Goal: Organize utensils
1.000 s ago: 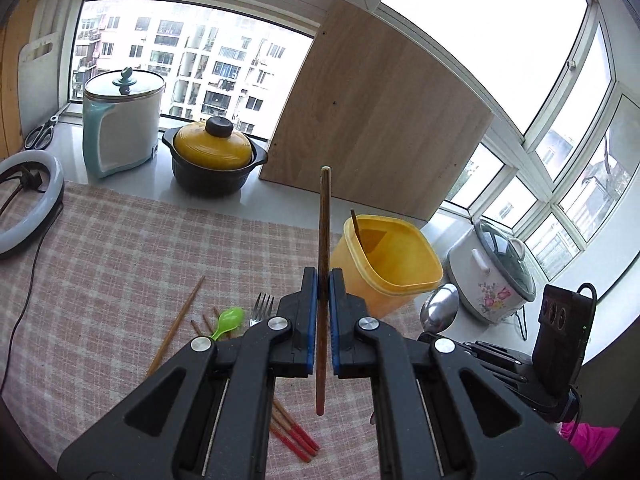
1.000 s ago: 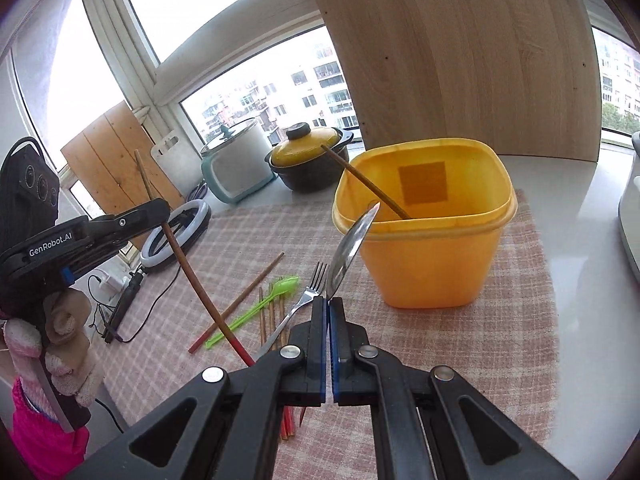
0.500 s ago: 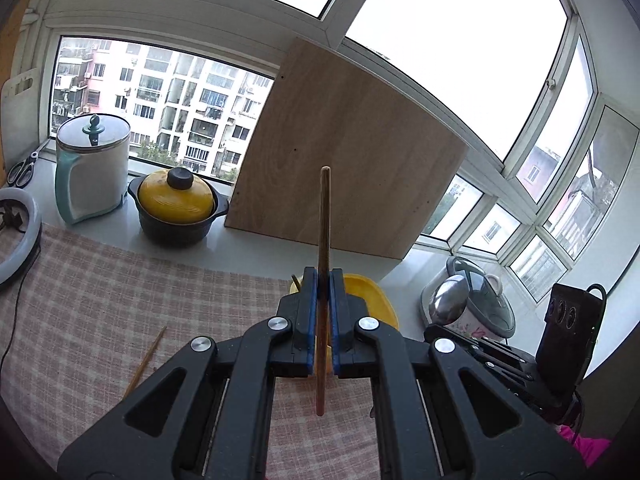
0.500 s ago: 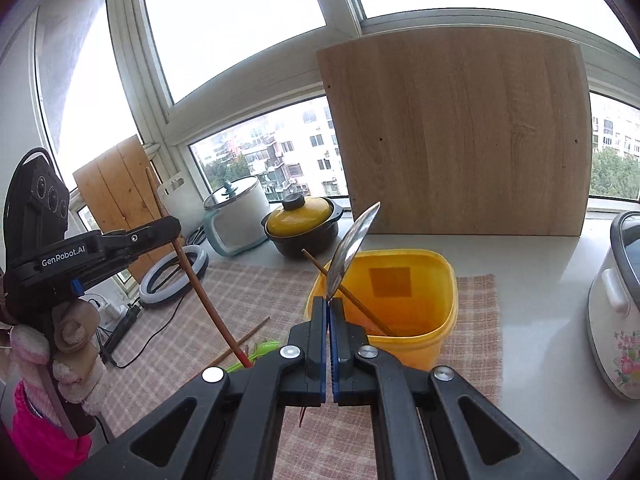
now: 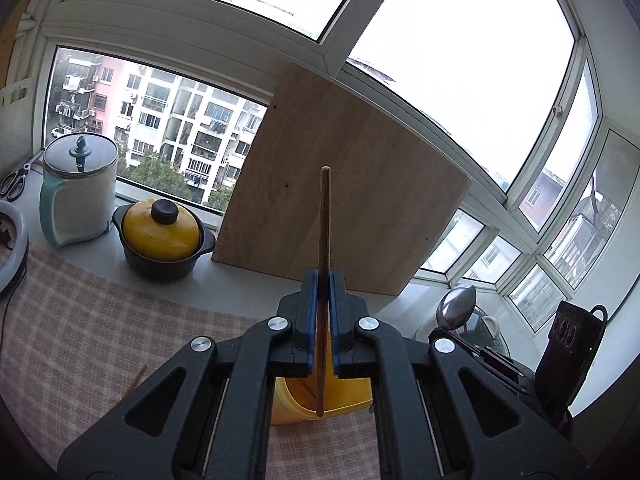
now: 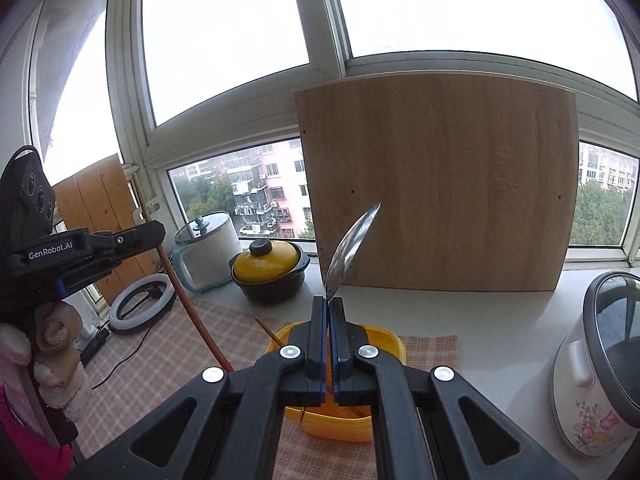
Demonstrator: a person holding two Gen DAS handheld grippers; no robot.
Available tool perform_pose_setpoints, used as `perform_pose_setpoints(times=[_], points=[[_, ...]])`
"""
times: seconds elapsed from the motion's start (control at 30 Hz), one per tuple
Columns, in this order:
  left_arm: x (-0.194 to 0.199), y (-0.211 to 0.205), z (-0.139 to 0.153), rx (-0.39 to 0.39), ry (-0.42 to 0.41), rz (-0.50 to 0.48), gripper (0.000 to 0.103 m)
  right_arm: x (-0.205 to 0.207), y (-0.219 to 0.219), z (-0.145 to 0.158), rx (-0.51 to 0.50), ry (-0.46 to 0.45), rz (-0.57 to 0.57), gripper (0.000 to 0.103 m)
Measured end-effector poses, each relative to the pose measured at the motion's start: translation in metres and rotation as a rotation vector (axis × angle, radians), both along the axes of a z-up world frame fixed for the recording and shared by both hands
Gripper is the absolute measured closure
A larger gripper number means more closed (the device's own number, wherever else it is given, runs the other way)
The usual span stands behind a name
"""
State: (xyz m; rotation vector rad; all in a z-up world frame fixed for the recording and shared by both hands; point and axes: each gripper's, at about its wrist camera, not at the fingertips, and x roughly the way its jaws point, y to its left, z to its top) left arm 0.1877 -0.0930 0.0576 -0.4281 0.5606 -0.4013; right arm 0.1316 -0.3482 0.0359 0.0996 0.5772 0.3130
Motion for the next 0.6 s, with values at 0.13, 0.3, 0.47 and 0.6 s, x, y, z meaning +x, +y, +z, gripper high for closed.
perform_pose_setpoints(times=[0.13, 0.3, 0.47, 0.6], points=[[0.014, -0.007, -0.003, 0.018, 0.001, 0.012, 0.100, 0.013, -0.004, -0.003, -0.004, 0.003, -0.022, 0.103], [0.025, -0.015, -0.013, 0.043, 0.016, 0.019, 0.100, 0.027, -0.004, -0.011, -0.032, 0.011, -0.038, 0.103], [0.032, -0.024, -0.024, 0.086, 0.035, 0.020, 0.100, 0.037, -0.004, -0.024, -0.050, 0.034, -0.052, 0.103], [0.034, -0.028, -0.033, 0.098, 0.051, 0.012, 0.100, 0.041, -0.006, -0.033, -0.068, 0.051, -0.053, 0.103]])
